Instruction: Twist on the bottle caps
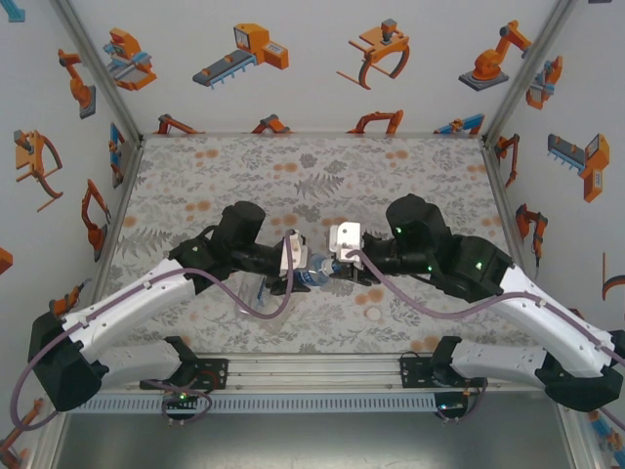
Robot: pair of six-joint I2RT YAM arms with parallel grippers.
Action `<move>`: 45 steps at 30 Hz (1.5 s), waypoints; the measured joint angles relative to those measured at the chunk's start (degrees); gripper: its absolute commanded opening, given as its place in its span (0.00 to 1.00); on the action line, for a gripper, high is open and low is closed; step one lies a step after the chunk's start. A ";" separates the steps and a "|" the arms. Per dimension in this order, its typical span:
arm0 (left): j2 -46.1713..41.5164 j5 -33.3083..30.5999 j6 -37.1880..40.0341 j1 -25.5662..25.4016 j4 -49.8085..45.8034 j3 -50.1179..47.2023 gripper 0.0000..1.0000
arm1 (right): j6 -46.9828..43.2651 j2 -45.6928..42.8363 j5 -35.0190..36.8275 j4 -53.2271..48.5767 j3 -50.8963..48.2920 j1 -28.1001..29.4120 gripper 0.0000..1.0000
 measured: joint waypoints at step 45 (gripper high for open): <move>2.64 -0.39 0.76 -0.26 2.16 0.83 0.00 | 12.72 -1.99 8.55 -0.15 8.63 -0.02 0.41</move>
